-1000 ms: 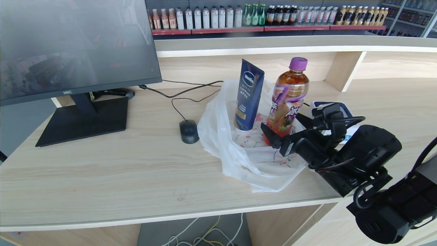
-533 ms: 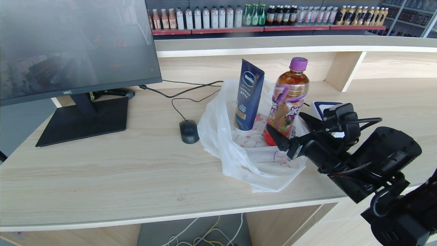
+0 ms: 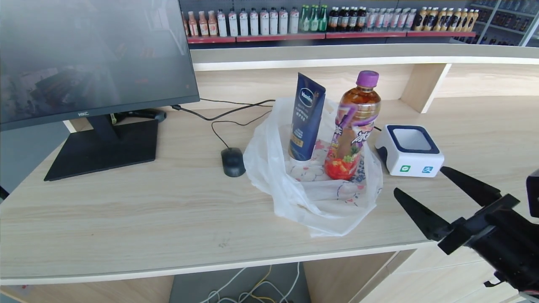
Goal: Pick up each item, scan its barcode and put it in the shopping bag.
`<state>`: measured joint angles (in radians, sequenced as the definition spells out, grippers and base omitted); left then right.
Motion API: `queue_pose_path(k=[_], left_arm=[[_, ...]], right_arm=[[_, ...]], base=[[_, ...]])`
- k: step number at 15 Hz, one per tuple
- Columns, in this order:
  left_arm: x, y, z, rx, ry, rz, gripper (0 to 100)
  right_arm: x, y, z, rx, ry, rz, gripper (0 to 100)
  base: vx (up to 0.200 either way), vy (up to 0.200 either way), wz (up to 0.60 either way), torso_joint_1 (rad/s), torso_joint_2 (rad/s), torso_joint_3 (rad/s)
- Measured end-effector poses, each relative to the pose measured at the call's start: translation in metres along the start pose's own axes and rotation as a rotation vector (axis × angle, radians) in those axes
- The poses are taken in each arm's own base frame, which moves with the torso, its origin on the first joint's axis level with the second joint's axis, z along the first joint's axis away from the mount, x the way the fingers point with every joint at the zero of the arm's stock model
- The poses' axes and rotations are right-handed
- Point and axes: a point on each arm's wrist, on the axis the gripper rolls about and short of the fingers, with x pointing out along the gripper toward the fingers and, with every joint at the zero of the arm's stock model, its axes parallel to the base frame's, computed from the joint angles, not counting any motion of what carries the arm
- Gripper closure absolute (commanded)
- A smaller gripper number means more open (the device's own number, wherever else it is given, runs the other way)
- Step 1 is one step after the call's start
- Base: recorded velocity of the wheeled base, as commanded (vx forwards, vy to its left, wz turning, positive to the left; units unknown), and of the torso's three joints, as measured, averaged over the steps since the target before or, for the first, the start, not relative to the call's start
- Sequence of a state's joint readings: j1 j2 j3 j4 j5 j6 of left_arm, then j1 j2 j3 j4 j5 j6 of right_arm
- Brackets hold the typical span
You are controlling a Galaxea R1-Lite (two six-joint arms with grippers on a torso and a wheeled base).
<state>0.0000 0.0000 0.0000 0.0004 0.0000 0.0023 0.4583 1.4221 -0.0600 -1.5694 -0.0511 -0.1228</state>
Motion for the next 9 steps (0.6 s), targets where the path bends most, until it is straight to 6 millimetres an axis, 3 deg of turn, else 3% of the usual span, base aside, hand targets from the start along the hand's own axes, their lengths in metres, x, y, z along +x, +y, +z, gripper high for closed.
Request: queue_pose_path(k=[3, 6, 9], left_arm=[[0.000, 0.000, 0.000, -0.001, 0.000, 0.000, 0], [0.000, 0.000, 0.000, 0.000, 0.000, 0.000, 0], [0.000, 0.000, 0.000, 0.000, 0.000, 0.000, 0]], right_arm=[[-0.032, -0.003, 0.008, 0.027, 0.019, -0.006, 0], [-0.069, -0.003, -0.010, 0.028, 0.284, 0.020, 0], [-0.124, -0.002, -0.033, 0.021, 0.537, 0.063, 0]], base=[[0.000, 0.000, 0.00, 0.000, 0.00, 0.000], [0.000, 0.000, 0.00, 0.000, 0.00, 0.000], [0.000, 0.000, 0.00, 0.000, 0.00, 0.000]])
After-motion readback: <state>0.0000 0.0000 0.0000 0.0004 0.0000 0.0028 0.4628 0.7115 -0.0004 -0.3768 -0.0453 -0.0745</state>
